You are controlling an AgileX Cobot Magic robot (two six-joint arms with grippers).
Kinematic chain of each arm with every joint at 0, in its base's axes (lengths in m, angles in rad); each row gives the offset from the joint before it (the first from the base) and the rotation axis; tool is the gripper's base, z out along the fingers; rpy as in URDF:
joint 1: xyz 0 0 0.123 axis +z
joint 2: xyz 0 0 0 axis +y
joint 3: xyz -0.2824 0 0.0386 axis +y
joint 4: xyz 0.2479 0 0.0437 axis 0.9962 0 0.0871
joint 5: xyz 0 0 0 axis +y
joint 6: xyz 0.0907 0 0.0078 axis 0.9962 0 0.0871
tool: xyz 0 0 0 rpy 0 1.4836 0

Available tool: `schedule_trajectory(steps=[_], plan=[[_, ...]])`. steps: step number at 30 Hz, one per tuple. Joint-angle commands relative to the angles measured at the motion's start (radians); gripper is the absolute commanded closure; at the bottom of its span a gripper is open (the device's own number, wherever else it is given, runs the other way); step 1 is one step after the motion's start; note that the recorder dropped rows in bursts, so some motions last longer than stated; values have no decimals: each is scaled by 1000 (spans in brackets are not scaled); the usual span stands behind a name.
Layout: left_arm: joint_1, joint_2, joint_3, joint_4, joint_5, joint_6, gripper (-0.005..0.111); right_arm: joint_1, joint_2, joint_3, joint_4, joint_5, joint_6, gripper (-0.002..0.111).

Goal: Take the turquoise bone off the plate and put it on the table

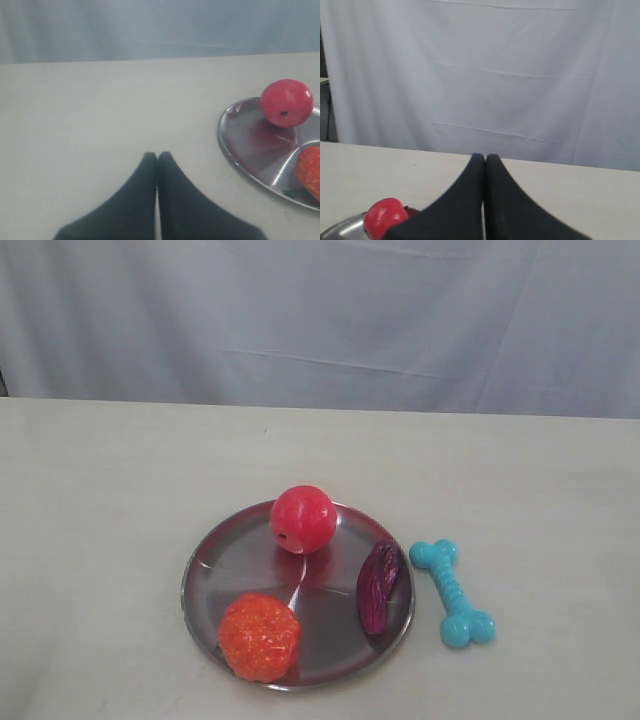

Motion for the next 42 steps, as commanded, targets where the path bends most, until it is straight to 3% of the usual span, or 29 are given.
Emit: schedule_trajectory(steps=[1,8,29,42], plan=[[-3,-1,3,0,-1,0,107,-72,-94,73,4,-22,-32,109],[-3,-1,3,0,-1,-2,107,-121,-226,192,4,-26,-57,109],[-3,-1,3,0,-1,-2,107,-126,-309,418,-7,-36,-79,109],[-3,-1,3,0,-1,-2,107,-126,-311,432,-7,57,-100,109]])
